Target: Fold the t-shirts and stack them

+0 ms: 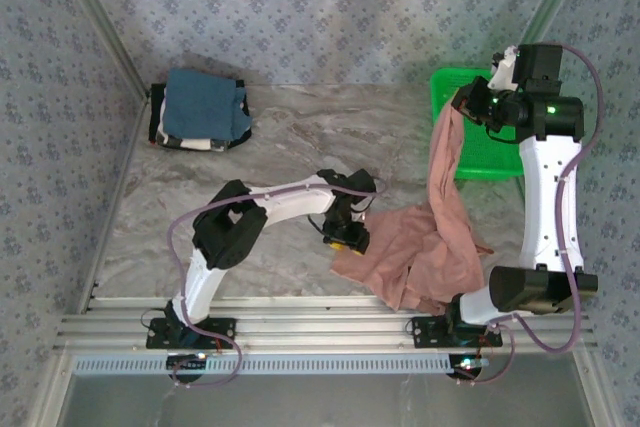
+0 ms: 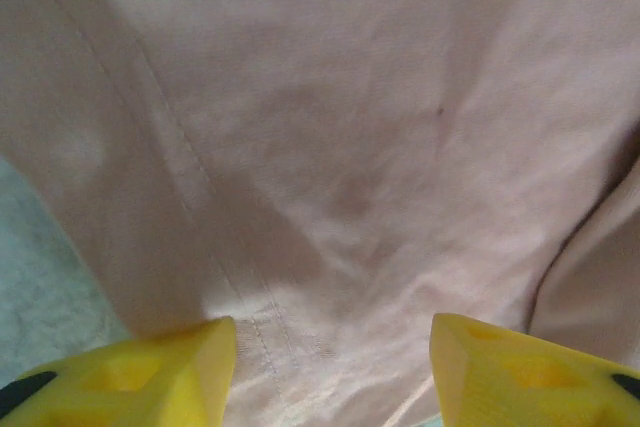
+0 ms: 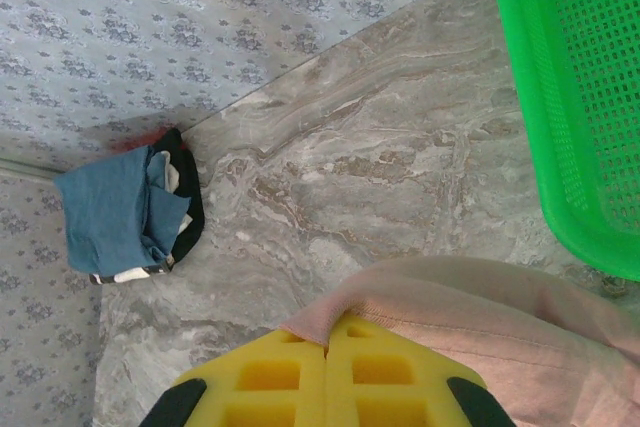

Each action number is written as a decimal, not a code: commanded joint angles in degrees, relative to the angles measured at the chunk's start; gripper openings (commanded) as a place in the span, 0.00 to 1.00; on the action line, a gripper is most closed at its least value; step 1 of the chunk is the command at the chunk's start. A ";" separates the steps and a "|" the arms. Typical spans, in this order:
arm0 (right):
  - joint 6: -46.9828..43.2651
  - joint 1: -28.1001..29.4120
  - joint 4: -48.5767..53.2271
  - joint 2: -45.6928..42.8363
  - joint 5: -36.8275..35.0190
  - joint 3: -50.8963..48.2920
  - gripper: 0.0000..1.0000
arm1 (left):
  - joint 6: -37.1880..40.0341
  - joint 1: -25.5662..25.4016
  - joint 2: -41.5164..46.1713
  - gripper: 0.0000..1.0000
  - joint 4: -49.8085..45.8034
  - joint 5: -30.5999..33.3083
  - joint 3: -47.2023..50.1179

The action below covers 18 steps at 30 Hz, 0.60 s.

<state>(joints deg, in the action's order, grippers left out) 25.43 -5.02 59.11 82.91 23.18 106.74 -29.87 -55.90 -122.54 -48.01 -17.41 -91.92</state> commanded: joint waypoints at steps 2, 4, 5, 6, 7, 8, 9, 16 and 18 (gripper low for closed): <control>-0.19 -0.17 0.24 -1.84 -0.15 -0.26 0.00 | -0.01 2.69 -5.07 0.42 -2.88 8.31 0.27; 0.61 -0.22 -0.70 -2.18 0.53 -0.89 0.00 | 0.13 6.33 -4.99 0.37 -2.49 10.30 1.28; 1.11 -0.18 -1.30 -2.42 0.92 -1.38 0.00 | 0.42 8.58 -4.83 0.35 -2.44 11.42 1.69; 1.44 -0.17 -1.73 -2.62 1.21 -1.89 0.00 | 0.79 10.77 -4.40 0.34 -2.40 12.33 2.18; 1.76 -0.22 -1.99 -2.95 1.47 -2.51 0.00 | 1.15 13.53 -3.80 0.33 -2.23 13.18 2.73; 1.79 -0.17 -1.95 -3.15 1.73 -2.98 0.00 | 1.53 16.41 -2.91 0.33 -2.06 14.03 3.61; 1.69 -0.22 -1.75 -3.35 1.78 -3.31 0.00 | 2.01 19.01 -1.90 0.33 -1.80 14.87 4.36; 1.51 -0.20 -2.15 -6.31 2.40 -9.86 0.00 | 8.22 33.20 -1.00 0.33 -6.53 19.22 -3.33; 2.07 -0.10 -2.82 -6.83 2.70 -11.66 0.00 | 9.36 35.04 -2.72 0.34 -8.41 19.67 -8.15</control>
<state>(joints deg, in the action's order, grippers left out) 26.52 -5.02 57.60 77.69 24.43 97.03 -24.18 -21.26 -122.96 -51.55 -2.76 -95.09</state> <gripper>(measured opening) 0.062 0.334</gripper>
